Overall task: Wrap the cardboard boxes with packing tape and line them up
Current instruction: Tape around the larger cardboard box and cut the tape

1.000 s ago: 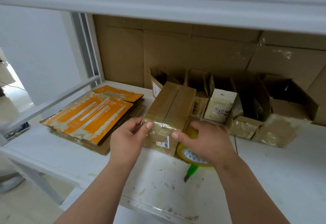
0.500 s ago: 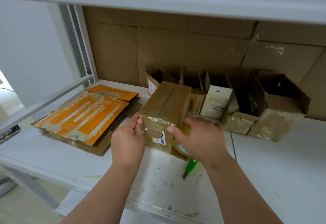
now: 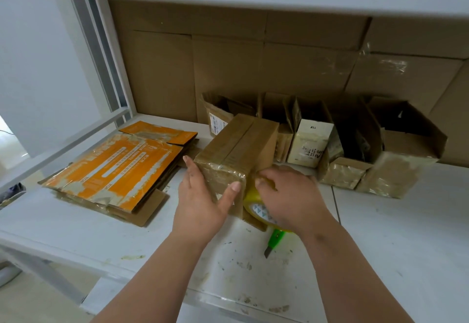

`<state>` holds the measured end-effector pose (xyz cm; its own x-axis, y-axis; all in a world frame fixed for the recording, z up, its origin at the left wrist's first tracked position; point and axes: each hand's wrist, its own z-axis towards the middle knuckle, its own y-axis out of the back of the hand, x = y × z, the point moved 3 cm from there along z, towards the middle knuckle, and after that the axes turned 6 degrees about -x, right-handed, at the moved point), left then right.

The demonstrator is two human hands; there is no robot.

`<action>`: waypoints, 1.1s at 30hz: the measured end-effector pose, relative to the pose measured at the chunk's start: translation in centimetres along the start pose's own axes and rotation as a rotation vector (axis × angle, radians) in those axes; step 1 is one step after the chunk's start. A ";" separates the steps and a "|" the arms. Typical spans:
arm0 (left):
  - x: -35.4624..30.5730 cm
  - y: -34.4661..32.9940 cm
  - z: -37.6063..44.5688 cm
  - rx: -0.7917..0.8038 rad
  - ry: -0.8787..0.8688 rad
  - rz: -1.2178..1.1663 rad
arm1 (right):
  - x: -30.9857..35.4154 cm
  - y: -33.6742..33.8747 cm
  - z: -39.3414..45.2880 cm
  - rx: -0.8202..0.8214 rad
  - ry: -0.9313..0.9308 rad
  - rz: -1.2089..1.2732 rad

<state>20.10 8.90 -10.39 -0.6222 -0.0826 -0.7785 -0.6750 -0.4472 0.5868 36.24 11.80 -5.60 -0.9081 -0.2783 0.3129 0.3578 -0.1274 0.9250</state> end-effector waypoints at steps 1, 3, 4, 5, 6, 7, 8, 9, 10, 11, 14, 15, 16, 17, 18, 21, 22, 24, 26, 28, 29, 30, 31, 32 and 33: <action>-0.1 0.2 0.2 -0.010 0.000 -0.020 | -0.1 0.3 -0.1 0.067 -0.025 0.100; 0.3 0.6 1.2 -0.044 -0.025 -0.085 | -0.4 0.8 -0.5 0.134 -0.098 0.408; 0.7 0.9 1.7 -0.053 -0.037 -0.137 | -0.7 0.9 -0.7 0.153 -0.128 0.575; 0.8 1.2 2.2 -0.048 -0.038 -0.196 | -1.0 0.8 -1.0 0.177 -0.148 0.731; 1.1 1.4 2.6 -0.028 -0.028 -0.257 | -1.3 0.4 -1.3 0.203 -0.168 0.865; 1.1 1.4 2.7 0.007 -0.020 -0.318 | -1.5 0.0 -1.6 0.225 -0.192 0.972; 1.0 1.3 2.6 0.037 -0.019 -0.354 | -1.7 -0.7 -1.8 0.242 -0.219 1.040; 0.8 1.1 2.2 0.048 -0.029 -0.348 | -1.7 -1.2 -2.0 0.253 -0.235 1.080; 0.7 0.9 1.9 0.025 -0.054 -0.303 | -1.7 -1.8 -2.2 0.264 -0.237 1.100; 0.7 0.6 1.4 -0.030 -0.101 -0.241 | -1.5 -2.4 -2.3 0.273 -0.234 1.122; 0.8 0.0 0.5 -0.163 -0.233 -0.159 | -1.7 -3.5 -2.7 0.301 -0.235 1.195; 0.7 -0.1 0.5 -0.161 -0.238 -0.160 | -1.8 -3.8 -2.8 0.311 -0.231 1.210; 0.5 0.0 0.5 -0.149 -0.232 -0.165 | -2.0 -4.1 -2.8 0.326 -0.222 1.227; 0.2 0.2 0.6 -0.132 -0.227 -0.165 | -2.0 -4.2 -2.9 0.341 -0.215 1.252; 0.0 0.4 0.8 -0.118 -0.230 -0.148 | -2.1 -4.4 -3.0 0.356 -0.210 1.277; -0.1 0.9 1.5 -0.089 -0.232 -0.034 | -1.9 -4.7 -3.1 0.380 -0.190 1.290; 0.0 1.1 1.7 -0.084 -0.217 -0.033 | -1.9 -4.8 -3.1 0.382 -0.190 1.264; 0.2 1.2 1.9 -0.068 -0.195 -0.072 | -1.9 -4.9 -3.2 0.389 -0.191 1.212; 0.3 1.3 2.1 -0.053 -0.191 -0.086 | -1.8 -5.0 -3.3 0.405 -0.179 1.191; 0.3 1.5 2.3 -0.041 -0.175 -0.048 | -1.7 -4.9 -3.4 0.420 -0.156 1.191; 0.3 1.7 2.4 -0.036 -0.158 -0.024 | -1.7 -5.0 -3.5 0.435 -0.140 1.200; 0.3 1.8 2.5 -0.033 -0.143 -0.007 | -1.8 -5.0 -3.6 0.453 -0.124 1.208; 0.3 1.9 2.6 -0.032 -0.135 0.008 | -1.9 -5.1 -3.6 0.471 -0.111 1.215; 0.3 2.0 2.6 -0.029 -0.129 0.026 | -2.0 -5.1 -3.7 0.486 -0.103 1.222; 0.2 2.0 2.7 -0.027 -0.125 0.041 | -2.0 -5.2 -3.8 0.497 -0.099 1.229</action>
<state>17.53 10.38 -8.79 -0.6945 0.0094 -0.7195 -0.6383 -0.4696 0.6099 37.08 9.42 -11.84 -0.0728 0.1116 0.9911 0.8540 0.5203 0.0041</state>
